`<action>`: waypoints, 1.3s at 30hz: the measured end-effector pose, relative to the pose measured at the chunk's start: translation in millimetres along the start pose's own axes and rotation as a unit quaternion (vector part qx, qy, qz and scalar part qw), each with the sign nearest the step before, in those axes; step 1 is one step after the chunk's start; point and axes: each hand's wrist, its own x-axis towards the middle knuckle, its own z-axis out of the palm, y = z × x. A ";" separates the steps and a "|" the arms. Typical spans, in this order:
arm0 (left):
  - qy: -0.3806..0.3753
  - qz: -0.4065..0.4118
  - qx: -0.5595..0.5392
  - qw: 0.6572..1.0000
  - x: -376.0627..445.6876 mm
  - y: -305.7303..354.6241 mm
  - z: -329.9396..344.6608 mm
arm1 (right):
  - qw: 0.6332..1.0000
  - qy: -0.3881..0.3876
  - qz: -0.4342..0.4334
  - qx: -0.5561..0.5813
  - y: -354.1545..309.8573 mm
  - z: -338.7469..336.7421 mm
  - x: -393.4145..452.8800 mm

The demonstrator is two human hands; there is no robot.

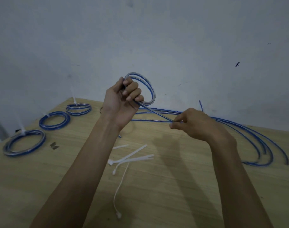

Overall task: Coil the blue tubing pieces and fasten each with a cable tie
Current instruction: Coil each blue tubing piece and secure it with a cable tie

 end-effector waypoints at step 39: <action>-0.016 -0.214 0.150 0.965 0.3 -35.6 3.3 | 0.931 0.295 -0.116 0.179 7.4 14.6 20.9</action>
